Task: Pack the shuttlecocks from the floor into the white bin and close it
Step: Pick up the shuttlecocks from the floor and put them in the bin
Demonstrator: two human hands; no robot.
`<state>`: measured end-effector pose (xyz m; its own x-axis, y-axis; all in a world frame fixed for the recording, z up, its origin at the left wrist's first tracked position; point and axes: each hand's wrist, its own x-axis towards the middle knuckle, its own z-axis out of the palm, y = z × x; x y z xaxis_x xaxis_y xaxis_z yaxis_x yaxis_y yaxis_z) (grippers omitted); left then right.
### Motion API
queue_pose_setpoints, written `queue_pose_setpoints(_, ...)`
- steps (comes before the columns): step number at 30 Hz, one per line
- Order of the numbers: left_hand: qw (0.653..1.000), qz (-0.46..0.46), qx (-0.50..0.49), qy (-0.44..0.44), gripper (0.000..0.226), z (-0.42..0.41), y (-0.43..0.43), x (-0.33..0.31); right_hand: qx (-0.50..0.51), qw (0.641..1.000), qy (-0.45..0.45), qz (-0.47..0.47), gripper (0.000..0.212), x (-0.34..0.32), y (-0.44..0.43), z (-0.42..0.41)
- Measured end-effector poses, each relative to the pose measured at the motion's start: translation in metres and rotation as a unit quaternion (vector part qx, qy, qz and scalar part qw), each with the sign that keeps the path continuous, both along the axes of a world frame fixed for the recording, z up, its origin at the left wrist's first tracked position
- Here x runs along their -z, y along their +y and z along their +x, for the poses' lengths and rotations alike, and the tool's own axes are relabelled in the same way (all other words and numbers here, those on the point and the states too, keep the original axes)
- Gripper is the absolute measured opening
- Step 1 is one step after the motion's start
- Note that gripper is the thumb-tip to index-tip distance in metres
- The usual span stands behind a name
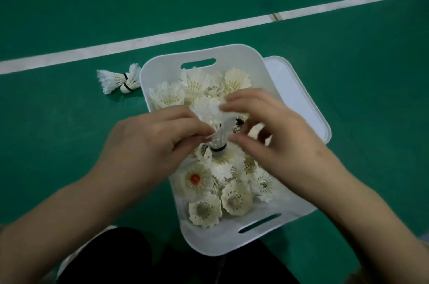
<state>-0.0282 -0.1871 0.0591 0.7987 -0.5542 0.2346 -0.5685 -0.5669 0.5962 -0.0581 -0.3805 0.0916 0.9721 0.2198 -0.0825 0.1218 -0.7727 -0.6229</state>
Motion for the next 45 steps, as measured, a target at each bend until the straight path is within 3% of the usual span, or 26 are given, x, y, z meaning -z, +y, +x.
queue_pose_setpoints(3,1.0,-0.003,0.005,0.005,0.029,0.0,-0.004,-0.004,-0.02,0.998,0.026,-0.055,0.017,0.015,0.007,0.0)
queue_pose_setpoints(7,0.996,-0.045,-0.04,0.062,0.046,-0.002,-0.005,-0.01,0.169,0.979,-0.071,-0.093,0.014,0.014,-0.028,0.003)
queue_pose_setpoints(9,0.994,-0.058,-0.044,0.077,0.047,-0.005,0.001,-0.011,0.199,0.961,-0.081,-0.176,0.015,0.015,-0.042,0.001)
queue_pose_setpoints(12,0.994,-0.056,-0.036,0.089,0.046,-0.006,0.007,-0.009,0.152,0.947,-0.018,-0.284,0.018,0.044,-0.042,0.001)
queue_pose_setpoints(16,1.0,-0.008,0.0,0.029,0.021,-0.004,0.009,0.001,0.068,0.917,0.109,-0.378,0.015,0.088,-0.035,0.011)
queue_pose_setpoints(21,1.0,0.007,-0.004,-0.01,0.019,-0.006,0.014,0.008,0.072,0.919,0.115,-0.371,0.02,0.1,-0.039,0.022)
queue_pose_setpoints(24,1.0,0.006,-0.003,-0.027,0.02,-0.004,0.017,0.011,0.078,0.919,0.138,-0.36,0.027,0.079,-0.034,0.01)
queue_pose_setpoints(25,1.0,0.004,-0.005,-0.028,0.02,-0.003,0.018,0.012,0.091,0.929,0.11,-0.341,0.03,0.067,-0.03,0.004)
queue_pose_setpoints(28,1.0,-0.01,-0.006,-0.012,0.019,-0.003,0.018,0.013,0.071,0.987,-0.087,-0.119,0.029,0.029,-0.01,-0.014)
queue_pose_setpoints(30,1.0,-0.026,0.005,-0.008,0.018,-0.003,0.015,0.011,-0.016,0.994,-0.104,0.002,0.037,0.019,0.005,-0.018)
queue_pose_setpoints(32,0.999,-0.044,0.023,-0.006,0.019,-0.006,0.011,0.008,-0.089,0.993,-0.08,-0.012,0.042,0.027,0.015,-0.015)
queue_pose_setpoints(34,0.998,-0.054,0.028,-0.004,0.021,-0.008,0.008,0.005,-0.101,0.989,-0.098,-0.048,0.028,0.036,0.016,-0.007)
queue_pose_setpoints(37,0.998,-0.062,-0.011,0.016,0.027,-0.001,0.018,0.001,0.003,0.99,-0.124,-0.062,0.021,0.033,-0.002,0.009)
queue_pose_setpoints(39,0.994,-0.076,-0.062,0.038,0.027,0.008,0.035,0.004,0.06,0.991,-0.074,-0.093,0.016,0.033,-0.016,0.018)
queue_pose_setpoints(42,0.988,-0.052,-0.123,0.072,0.01,0.024,0.065,0.019,0.018,0.983,-0.002,-0.182,0.018,0.053,-0.023,0.025)
queue_pose_setpoints(45,0.983,-0.017,-0.153,0.1,0.026,0.031,0.085,0.035,-0.033,0.972,0.035,-0.228,0.023,0.077,-0.018,0.03)
